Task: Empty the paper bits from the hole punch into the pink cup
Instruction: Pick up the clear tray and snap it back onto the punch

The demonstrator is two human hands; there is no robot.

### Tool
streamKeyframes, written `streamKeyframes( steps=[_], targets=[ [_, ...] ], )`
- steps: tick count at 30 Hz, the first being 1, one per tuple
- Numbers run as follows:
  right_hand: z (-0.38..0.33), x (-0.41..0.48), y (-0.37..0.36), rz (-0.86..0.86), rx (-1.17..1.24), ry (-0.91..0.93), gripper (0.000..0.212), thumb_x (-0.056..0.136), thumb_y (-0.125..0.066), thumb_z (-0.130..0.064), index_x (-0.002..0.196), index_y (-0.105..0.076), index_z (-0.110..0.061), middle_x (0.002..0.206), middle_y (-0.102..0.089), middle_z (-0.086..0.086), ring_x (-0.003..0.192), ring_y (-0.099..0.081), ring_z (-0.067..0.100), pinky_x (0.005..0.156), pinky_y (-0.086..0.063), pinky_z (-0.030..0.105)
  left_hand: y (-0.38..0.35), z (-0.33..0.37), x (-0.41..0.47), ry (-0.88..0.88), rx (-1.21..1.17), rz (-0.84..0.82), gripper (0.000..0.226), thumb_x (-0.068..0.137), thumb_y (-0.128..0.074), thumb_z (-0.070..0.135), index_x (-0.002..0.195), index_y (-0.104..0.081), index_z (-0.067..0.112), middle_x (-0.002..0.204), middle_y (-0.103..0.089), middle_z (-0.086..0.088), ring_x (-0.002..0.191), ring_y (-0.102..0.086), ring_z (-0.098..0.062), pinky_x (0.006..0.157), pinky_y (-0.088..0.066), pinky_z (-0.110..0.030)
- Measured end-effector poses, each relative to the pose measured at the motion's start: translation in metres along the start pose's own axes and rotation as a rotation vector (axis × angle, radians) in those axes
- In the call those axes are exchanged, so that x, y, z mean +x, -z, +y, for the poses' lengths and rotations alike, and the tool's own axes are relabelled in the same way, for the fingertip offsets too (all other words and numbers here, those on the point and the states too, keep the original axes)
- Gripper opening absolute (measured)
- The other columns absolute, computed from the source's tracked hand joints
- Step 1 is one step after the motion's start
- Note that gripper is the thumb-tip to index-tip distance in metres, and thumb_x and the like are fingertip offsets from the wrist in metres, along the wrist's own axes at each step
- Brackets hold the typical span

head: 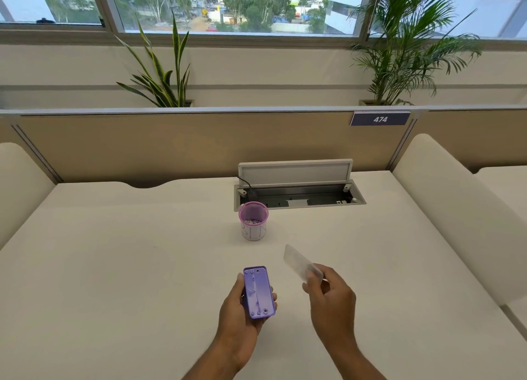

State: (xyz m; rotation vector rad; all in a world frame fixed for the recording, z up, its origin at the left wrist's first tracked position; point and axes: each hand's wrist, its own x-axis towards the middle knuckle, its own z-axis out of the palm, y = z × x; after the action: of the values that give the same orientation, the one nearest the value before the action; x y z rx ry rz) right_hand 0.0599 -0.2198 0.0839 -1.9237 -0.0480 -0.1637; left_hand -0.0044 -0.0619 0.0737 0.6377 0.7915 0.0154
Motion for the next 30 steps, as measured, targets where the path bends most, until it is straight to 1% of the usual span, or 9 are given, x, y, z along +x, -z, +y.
streamKeyframes(
  steps=[2, 5, 7, 9, 13, 16, 19, 23, 30],
  targets=[
    [-0.007, -0.005, 0.002, -0.003, -0.061, 0.134, 0.021, 0.095, -0.067, -0.006, 0.103, -0.080, -0.021, 0.089, -0.079, -0.010, 0.079, -0.073, 0.012, 0.067, -0.058, 0.031, -0.002, -0.001, -0.003, -0.004, -0.006, -0.011, 0.054, 0.102, -0.050, 0.050, 0.129, -0.069, 0.007, 0.121, -0.073, -0.028, 0.090, -0.073, -0.036, 0.075, -0.062, -0.043],
    [-0.009, -0.013, 0.002, -0.009, -0.196, 0.387, 0.025, 0.091, -0.071, 0.000, 0.114, -0.079, -0.009, 0.109, -0.080, -0.004, 0.096, -0.073, 0.005, 0.089, -0.057, 0.018, -0.004, -0.004, -0.006, -0.039, 0.001, -0.024, 0.052, 0.103, -0.049, 0.050, 0.127, -0.070, 0.009, 0.119, -0.075, -0.027, 0.090, -0.074, -0.036, 0.075, -0.062, -0.042],
    [-0.009, -0.018, -0.001, -0.062, -0.300, 0.557, 0.024, 0.096, -0.065, -0.008, 0.116, -0.077, -0.005, 0.112, -0.078, 0.003, 0.102, -0.072, 0.013, 0.097, -0.054, 0.019, -0.005, -0.006, -0.006, -0.070, 0.012, -0.020, 0.049, 0.103, -0.047, 0.049, 0.124, -0.071, 0.011, 0.110, -0.079, -0.021, 0.086, -0.077, -0.034, 0.076, -0.062, -0.043],
    [-0.009, -0.023, -0.004, -0.120, -0.362, 0.669, 0.033, 0.101, -0.052, -0.020, 0.118, -0.074, -0.002, 0.113, -0.075, 0.009, 0.103, -0.070, 0.021, 0.094, -0.056, 0.025, -0.007, -0.009, -0.007, -0.099, 0.009, -0.023, 0.048, 0.104, -0.045, 0.048, 0.125, -0.071, 0.013, 0.105, -0.081, -0.015, 0.084, -0.077, -0.031, 0.077, -0.061, -0.042],
    [-0.011, -0.031, -0.011, -0.171, -0.425, 0.744, 0.043, 0.109, -0.041, -0.029, 0.123, -0.071, -0.001, 0.118, -0.071, 0.015, 0.109, -0.064, 0.021, 0.087, -0.060, 0.029, -0.012, -0.011, -0.011, -0.128, -0.023, -0.010, 0.048, 0.103, -0.043, 0.046, 0.128, -0.066, 0.012, 0.102, -0.080, -0.014, 0.095, -0.071, -0.034, 0.068, -0.065, -0.036],
    [-0.007, -0.035, -0.017, -0.199, -0.492, 0.803, 0.040, 0.107, -0.051, -0.029, 0.130, -0.068, -0.003, 0.125, -0.071, 0.016, 0.115, -0.067, 0.026, 0.093, -0.060, 0.034, -0.015, -0.010, -0.014, -0.137, -0.045, 0.003, 0.060, 0.087, -0.054, 0.052, 0.131, -0.064, 0.012, 0.119, -0.074, -0.020, 0.107, -0.070, -0.038, 0.079, -0.065, -0.042],
    [-0.006, -0.039, -0.020, -0.149, -0.554, 0.915, 0.043, 0.109, -0.044, -0.030, 0.123, -0.073, -0.002, 0.121, -0.074, 0.017, 0.111, -0.072, 0.032, 0.086, -0.062, 0.040, -0.014, -0.009, -0.014, -0.117, -0.067, -0.014, 0.063, 0.090, -0.057, 0.053, 0.135, -0.064, 0.009, 0.129, -0.071, -0.025, 0.117, -0.069, -0.042, 0.085, -0.064, -0.046],
    [-0.012, -0.043, -0.022, -0.115, -0.550, 0.955, 0.040, 0.107, -0.046, -0.029, 0.119, -0.076, -0.005, 0.122, -0.076, 0.012, 0.112, -0.073, 0.029, 0.087, -0.060, 0.038, -0.011, -0.010, -0.013, -0.068, -0.088, -0.062, 0.058, 0.100, -0.051, 0.051, 0.135, -0.064, 0.007, 0.131, -0.070, -0.026, 0.123, -0.067, -0.043, 0.086, -0.064, -0.044],
    [-0.011, -0.039, -0.022, -0.072, -0.528, 0.919, 0.035, 0.102, -0.058, -0.024, 0.124, -0.073, -0.001, 0.130, -0.072, 0.014, 0.123, -0.068, 0.031, 0.095, -0.059, 0.042, -0.015, -0.008, -0.018, -0.072, -0.130, -0.101, 0.059, 0.094, -0.055, 0.047, 0.137, -0.063, 0.008, 0.129, -0.073, -0.023, 0.118, -0.070, -0.040, 0.096, -0.061, -0.047]
  ],
)
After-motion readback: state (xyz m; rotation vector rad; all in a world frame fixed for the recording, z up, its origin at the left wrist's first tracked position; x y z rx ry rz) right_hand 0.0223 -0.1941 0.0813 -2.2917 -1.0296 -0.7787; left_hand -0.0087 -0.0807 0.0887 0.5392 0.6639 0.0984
